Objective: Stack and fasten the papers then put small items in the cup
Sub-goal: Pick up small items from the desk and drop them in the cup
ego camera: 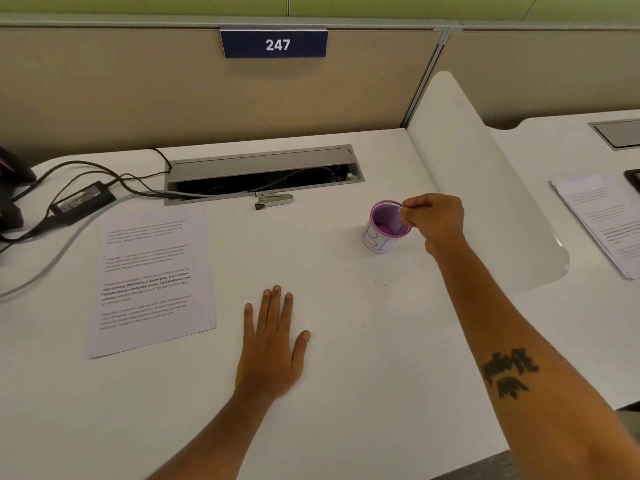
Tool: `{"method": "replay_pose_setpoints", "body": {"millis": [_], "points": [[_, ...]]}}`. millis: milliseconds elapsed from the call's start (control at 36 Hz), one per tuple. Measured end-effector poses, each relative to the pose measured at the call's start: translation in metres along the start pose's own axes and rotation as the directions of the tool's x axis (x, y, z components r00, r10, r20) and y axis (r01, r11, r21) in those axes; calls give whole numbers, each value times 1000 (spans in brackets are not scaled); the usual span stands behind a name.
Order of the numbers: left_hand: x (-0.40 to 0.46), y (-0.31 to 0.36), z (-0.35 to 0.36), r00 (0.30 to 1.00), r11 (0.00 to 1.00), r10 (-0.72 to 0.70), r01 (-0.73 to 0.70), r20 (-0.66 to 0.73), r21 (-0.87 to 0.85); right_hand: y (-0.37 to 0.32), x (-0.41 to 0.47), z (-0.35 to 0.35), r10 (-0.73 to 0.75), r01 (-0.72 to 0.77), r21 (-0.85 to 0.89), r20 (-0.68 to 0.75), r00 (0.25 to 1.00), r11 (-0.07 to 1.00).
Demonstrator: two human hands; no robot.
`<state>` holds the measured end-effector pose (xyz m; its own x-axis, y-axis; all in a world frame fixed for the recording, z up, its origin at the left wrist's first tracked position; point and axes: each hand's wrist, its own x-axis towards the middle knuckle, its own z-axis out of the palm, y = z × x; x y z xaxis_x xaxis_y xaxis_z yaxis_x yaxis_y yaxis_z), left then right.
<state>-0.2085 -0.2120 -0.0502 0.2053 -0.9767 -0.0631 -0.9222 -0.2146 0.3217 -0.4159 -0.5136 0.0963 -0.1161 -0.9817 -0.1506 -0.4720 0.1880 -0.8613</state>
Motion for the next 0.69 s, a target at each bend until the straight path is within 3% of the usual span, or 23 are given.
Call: {"method": "replay_pose_setpoints", "body": {"millis": [139, 333, 694], "points": [[1, 0, 0, 1000, 1000, -5, 4, 10, 6, -1, 4, 5, -164, 165, -299, 29, 986, 940], [1, -1, 0, 1000, 1000, -6, 6, 20, 10, -1, 2, 5, -324, 358, -497, 156, 933, 791], [1, 0, 0, 1000, 1000, -10, 10, 30, 16, 1, -4, 5, -411, 412, -485, 115, 905, 772]]}}
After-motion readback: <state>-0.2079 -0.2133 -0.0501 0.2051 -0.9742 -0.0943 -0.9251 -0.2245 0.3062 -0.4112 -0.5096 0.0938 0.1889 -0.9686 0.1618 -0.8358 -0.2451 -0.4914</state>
